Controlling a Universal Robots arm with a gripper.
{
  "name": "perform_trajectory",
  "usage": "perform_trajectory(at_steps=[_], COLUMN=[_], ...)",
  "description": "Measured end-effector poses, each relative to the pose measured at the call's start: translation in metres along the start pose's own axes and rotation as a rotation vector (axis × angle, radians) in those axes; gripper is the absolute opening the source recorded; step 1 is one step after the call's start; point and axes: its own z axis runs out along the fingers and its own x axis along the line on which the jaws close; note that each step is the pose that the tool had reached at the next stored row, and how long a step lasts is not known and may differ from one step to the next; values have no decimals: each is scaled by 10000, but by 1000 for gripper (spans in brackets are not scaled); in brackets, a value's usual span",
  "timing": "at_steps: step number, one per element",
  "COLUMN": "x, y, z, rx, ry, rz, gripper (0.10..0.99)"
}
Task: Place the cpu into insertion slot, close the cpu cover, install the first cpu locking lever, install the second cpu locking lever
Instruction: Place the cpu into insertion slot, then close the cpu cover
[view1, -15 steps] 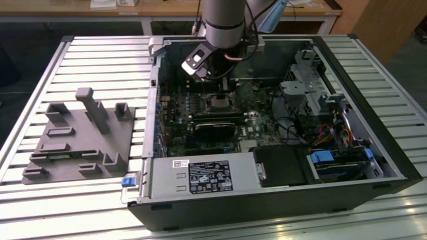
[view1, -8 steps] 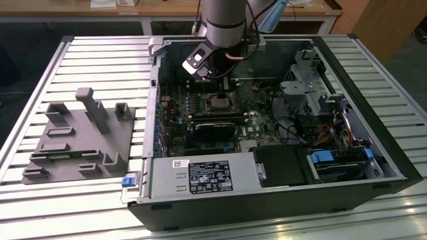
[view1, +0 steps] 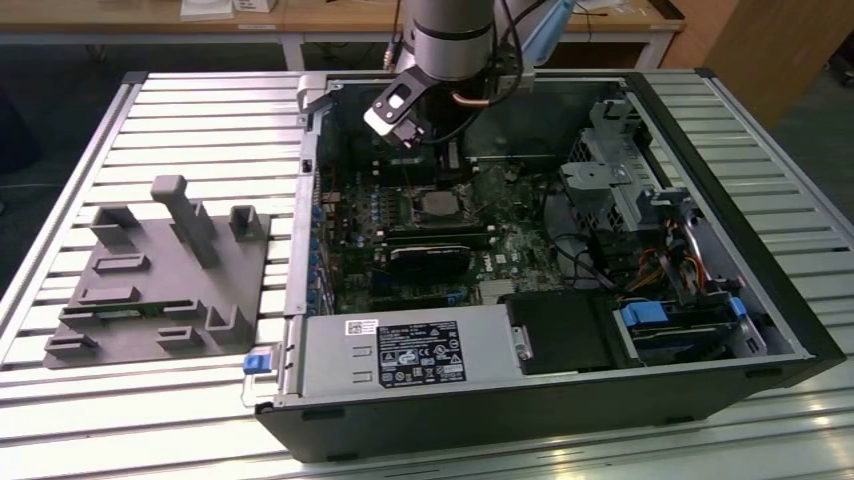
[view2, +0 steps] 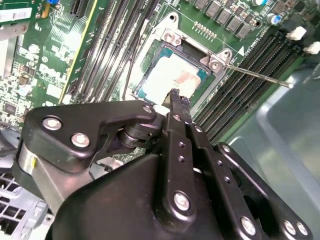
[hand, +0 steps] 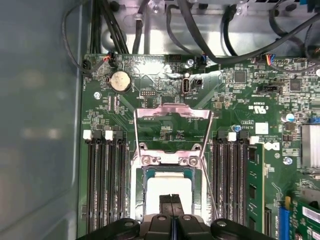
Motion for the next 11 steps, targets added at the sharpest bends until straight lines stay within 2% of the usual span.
perform_trajectory(at_steps=[2, 11], x=[0, 0], y=[1, 1], z=[-20, -26], rx=[-3, -3], ry=[0, 1], rz=[0, 0], gripper=[106, 106])
